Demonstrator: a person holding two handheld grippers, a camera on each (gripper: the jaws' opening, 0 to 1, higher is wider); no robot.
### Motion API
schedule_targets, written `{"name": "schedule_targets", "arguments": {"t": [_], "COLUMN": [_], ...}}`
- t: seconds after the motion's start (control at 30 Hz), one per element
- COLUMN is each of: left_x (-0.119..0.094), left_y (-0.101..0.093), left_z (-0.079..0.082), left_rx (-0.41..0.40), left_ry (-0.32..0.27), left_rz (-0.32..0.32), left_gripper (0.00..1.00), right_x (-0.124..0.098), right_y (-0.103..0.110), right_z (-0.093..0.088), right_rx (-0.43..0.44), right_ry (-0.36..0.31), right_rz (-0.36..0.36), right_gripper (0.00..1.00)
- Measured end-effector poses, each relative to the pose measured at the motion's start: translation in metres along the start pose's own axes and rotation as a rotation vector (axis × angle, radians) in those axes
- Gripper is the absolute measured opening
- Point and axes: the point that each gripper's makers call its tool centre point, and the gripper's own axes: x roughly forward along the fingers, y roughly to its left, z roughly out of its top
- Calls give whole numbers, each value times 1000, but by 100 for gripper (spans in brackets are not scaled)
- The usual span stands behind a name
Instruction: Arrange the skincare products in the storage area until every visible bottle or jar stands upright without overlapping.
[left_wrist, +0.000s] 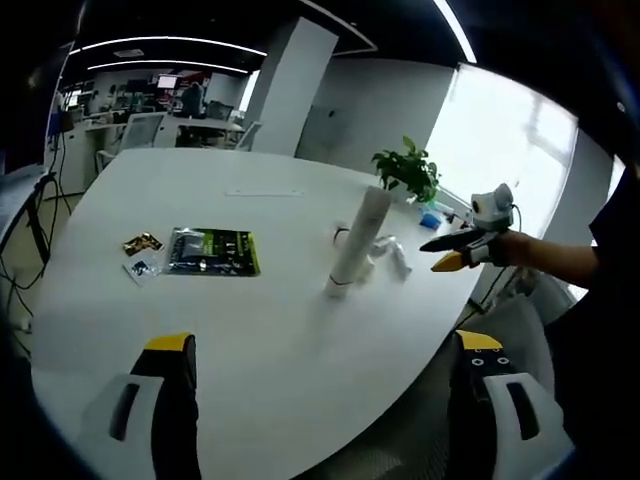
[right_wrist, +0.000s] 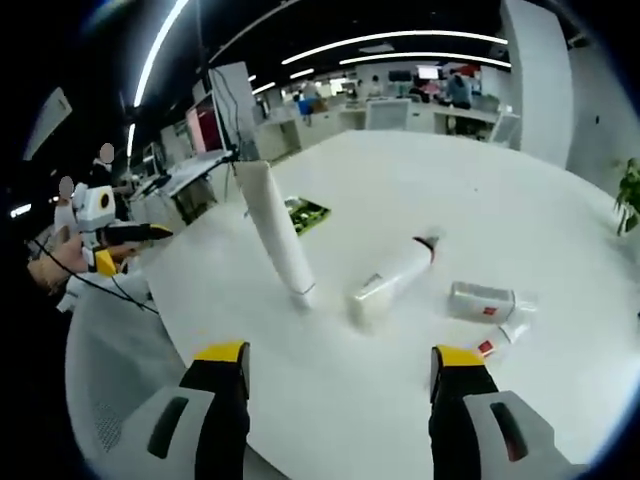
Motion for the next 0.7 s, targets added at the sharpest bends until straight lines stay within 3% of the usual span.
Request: {"name": "schedule_targets", "arguments": {"t": [0.4,0.7], "left_x": [4,10], "left_y": [3,0], "left_z": [-5,-15], "left_rx": [-26,-42], "left_ry": [11,29], "left_rz": [3,-8], "left_gripper": [97,97], "right_x": [31,49], "right_y": [-8,-15], "right_z": [7,14], "right_rx": [12,13], "right_ry": [63,107], "right_rz": [16,-10], "right_gripper": [71,66]}}
